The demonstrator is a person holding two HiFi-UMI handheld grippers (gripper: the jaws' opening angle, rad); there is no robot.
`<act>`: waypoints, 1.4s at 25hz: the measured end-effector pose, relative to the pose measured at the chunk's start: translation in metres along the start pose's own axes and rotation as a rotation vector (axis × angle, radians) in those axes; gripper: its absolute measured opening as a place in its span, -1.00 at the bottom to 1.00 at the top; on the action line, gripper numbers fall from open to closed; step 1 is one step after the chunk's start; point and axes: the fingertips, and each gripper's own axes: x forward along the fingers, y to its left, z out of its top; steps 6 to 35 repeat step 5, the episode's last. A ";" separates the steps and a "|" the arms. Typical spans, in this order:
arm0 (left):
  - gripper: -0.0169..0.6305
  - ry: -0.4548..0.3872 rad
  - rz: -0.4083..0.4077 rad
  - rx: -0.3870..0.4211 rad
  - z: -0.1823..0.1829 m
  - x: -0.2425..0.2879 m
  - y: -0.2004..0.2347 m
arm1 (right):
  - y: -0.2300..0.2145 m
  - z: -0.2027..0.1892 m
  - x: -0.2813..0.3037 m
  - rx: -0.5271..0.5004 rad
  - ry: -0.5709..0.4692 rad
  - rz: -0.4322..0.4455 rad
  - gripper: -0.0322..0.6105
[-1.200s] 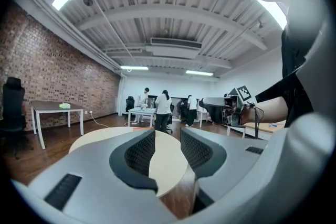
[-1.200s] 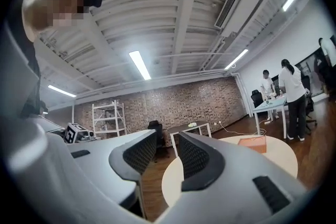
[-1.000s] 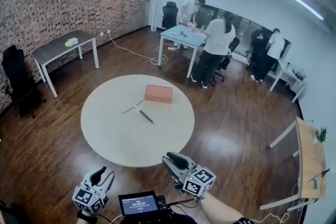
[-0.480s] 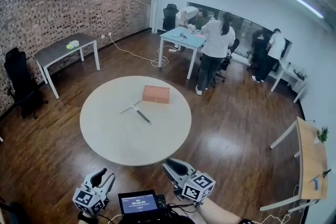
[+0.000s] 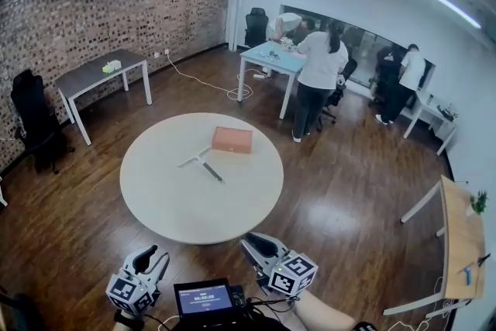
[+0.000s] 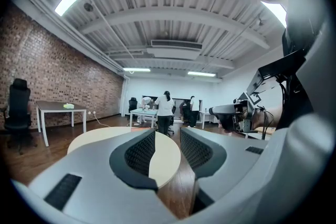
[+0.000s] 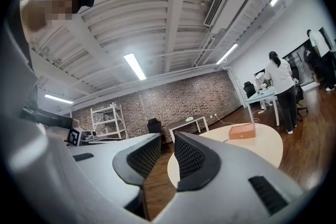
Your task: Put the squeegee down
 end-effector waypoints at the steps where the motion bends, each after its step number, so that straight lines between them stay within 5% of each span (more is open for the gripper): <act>1: -0.46 0.004 0.000 0.008 -0.002 0.000 0.001 | 0.000 0.001 0.001 -0.001 -0.001 0.003 -0.58; 35: -0.46 0.009 0.002 0.005 -0.006 0.003 0.002 | 0.000 0.001 0.005 -0.003 -0.004 0.014 -0.58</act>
